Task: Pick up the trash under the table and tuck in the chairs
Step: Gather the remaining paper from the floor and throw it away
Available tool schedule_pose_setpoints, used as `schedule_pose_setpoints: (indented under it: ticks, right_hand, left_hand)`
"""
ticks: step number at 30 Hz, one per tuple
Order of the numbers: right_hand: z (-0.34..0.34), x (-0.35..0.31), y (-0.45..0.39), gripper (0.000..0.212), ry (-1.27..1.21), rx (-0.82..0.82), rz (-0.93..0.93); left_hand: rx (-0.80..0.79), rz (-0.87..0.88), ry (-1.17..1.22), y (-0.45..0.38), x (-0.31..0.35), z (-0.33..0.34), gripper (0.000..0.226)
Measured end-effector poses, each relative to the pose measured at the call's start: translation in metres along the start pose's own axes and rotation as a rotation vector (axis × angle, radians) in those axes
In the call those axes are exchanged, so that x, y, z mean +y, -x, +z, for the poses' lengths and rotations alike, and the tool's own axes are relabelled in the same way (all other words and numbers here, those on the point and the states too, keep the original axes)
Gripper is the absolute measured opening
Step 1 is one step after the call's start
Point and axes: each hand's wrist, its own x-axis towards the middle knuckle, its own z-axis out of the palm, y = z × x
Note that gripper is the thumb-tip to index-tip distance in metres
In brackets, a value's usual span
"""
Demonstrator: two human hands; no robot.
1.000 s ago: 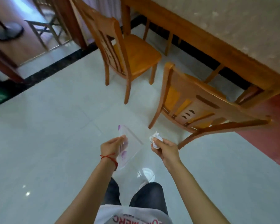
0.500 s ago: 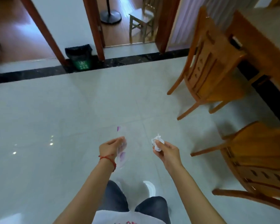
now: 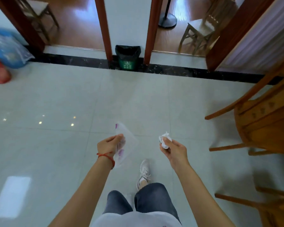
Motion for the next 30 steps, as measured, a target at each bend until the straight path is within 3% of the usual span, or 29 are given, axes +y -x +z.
schedule_pose_setpoints:
  ticks: [7,17,30]
  right_hand:
    - [0.075,-0.061,-0.08,0.002,0.012,-0.073,0.017]
    - [0.182,-0.165,-0.175,0.005,0.003,-0.148,0.025]
    - [0.359,-0.252,-0.309,0.008,-0.114,-0.065,0.043]
  left_hand:
    - [0.053,0.014,0.092,-0.074,0.071,0.046,0.007]
    - [0.116,0.073,0.125,-0.153,0.195,0.113,0.026]
    - [0.033,0.011,0.112,-0.338,0.367,0.162,0.027]
